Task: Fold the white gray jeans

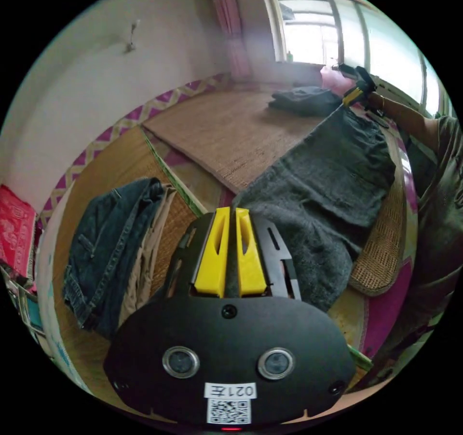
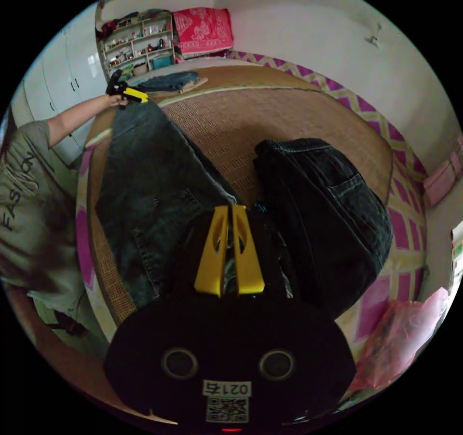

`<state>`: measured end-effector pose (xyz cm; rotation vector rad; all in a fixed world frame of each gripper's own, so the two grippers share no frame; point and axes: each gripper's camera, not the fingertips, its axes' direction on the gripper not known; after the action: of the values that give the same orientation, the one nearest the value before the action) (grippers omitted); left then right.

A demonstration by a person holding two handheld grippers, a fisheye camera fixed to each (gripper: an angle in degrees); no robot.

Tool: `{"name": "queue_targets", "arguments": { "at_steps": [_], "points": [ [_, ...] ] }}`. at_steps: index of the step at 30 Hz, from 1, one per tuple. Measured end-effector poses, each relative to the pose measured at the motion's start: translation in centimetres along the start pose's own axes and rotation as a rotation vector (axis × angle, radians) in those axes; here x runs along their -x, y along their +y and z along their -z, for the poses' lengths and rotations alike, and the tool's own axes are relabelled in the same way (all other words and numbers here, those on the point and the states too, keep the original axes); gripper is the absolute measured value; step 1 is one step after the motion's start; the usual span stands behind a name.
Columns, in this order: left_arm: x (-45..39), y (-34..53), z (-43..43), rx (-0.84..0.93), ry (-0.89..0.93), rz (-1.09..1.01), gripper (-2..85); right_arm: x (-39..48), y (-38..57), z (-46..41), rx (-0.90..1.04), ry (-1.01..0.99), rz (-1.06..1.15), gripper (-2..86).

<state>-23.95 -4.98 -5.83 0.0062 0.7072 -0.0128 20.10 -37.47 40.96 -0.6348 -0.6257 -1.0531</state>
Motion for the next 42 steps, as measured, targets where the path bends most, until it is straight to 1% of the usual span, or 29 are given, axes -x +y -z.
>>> {"name": "queue_targets", "arguments": {
  "at_steps": [2, 3, 5, 8, 11, 15, 17, 19, 22, 24, 26, 27, 28, 29, 30, 31, 32, 33, 34, 35, 36, 37, 38, 40, 42],
  "points": [
    [-1.7, 1.4, 5.0, -0.125, -0.046, -0.006, -0.3, 1.7, 1.8, 3.5, -0.077, 0.006, 0.010, -0.8],
    [-2.3, 1.9, 6.3, -0.150, -0.051, -0.008, -0.4, 2.3, 2.3, 4.5, -0.095, 0.009, 0.016, -0.8],
    [-4.8, 4.2, 11.6, -0.235, -0.063, -0.021, -0.5, 5.5, 4.8, 8.4, -0.166, 0.017, 0.044, -0.8],
    [-8.7, 8.3, 17.7, -0.299, -0.035, -0.030, -0.5, 10.8, 9.0, 12.7, -0.233, 0.005, 0.086, -0.8],
    [-12.6, 12.8, 21.6, -0.303, 0.039, -0.011, -0.5, 16.2, 13.5, 15.0, -0.237, -0.027, 0.113, -0.8],
    [-15.9, 17.9, 22.3, -0.253, 0.091, 0.101, -0.5, 21.6, 18.2, 14.2, -0.172, -0.087, 0.093, -0.7],
    [-16.8, 20.9, 20.6, -0.197, 0.093, 0.206, -0.5, 23.4, 20.5, 11.4, -0.122, -0.134, 0.033, -0.7],
    [-17.0, 22.7, 19.0, -0.184, 0.103, 0.284, -0.5, 23.9, 21.9, 8.5, -0.089, -0.151, -0.039, -0.7],
    [-16.4, 24.7, 18.6, -0.263, 0.146, 0.409, -0.4, 23.8, 23.4, 4.9, -0.056, -0.184, -0.135, -0.4],
    [-15.9, 24.9, 19.9, -0.273, 0.208, 0.413, -0.4, 23.7, 23.8, 5.4, -0.074, -0.212, -0.168, 0.0],
    [-15.4, 24.8, 22.8, -0.312, 0.274, 0.383, -0.3, 24.0, 23.8, 7.6, -0.029, -0.252, -0.160, 0.3],
    [-15.1, 24.7, 23.5, -0.319, 0.267, 0.383, -0.3, 24.1, 23.9, 8.3, -0.025, -0.257, -0.145, 0.4],
    [-14.4, 24.7, 24.5, -0.329, 0.178, 0.425, -0.2, 24.4, 23.9, 10.1, -0.053, -0.242, -0.118, 0.4],
    [-13.6, 24.5, 25.2, -0.320, 0.049, 0.472, 0.0, 24.2, 23.9, 12.0, -0.127, -0.165, -0.133, 0.5],
    [-13.2, 24.4, 25.4, -0.313, -0.007, 0.491, 0.4, 24.0, 23.9, 12.8, -0.176, -0.125, -0.146, 0.6],
    [-12.1, 24.1, 25.2, -0.285, -0.084, 0.525, 1.0, 23.5, 23.7, 13.9, -0.269, -0.067, -0.176, 0.7],
    [-11.1, 23.6, 24.5, -0.251, -0.124, 0.543, 2.3, 22.7, 23.1, 14.0, -0.307, -0.029, -0.205, 0.8],
    [-10.5, 23.4, 24.0, -0.225, -0.138, 0.558, 3.0, 22.3, 22.6, 13.6, -0.301, -0.010, -0.222, 0.9],
    [-9.4, 23.0, 22.6, -0.142, -0.147, 0.593, 3.3, 21.6, 21.5, 12.1, -0.256, 0.034, -0.261, 0.7],
    [-8.4, 22.7, 20.8, -0.015, -0.163, 0.619, 3.3, 20.9, 20.5, 10.1, -0.180, 0.082, -0.306, 0.2],
    [-8.1, 22.5, 19.9, 0.056, -0.174, 0.621, 3.0, 20.6, 20.2, 8.9, -0.127, 0.109, -0.333, 0.0],
    [-8.0, 22.4, 20.1, -0.001, -0.210, 0.606, 1.8, 20.2, 19.8, 6.6, -0.026, 0.150, -0.372, -0.5],
    [-7.7, 22.3, 20.0, 0.050, -0.267, 0.622, 0.1, 20.5, 19.8, 5.1, 0.029, 0.146, -0.380, -0.6],
    [-7.3, 22.2, 20.2, 0.062, -0.296, 0.616, -0.4, 21.8, 20.3, 5.0, 0.001, 0.180, -0.364, -0.7],
    [-6.9, 22.0, 20.3, 0.063, -0.291, 0.613, -0.7, 23.2, 20.8, 5.0, 0.021, 0.211, -0.336, -0.7]
  ]
}}
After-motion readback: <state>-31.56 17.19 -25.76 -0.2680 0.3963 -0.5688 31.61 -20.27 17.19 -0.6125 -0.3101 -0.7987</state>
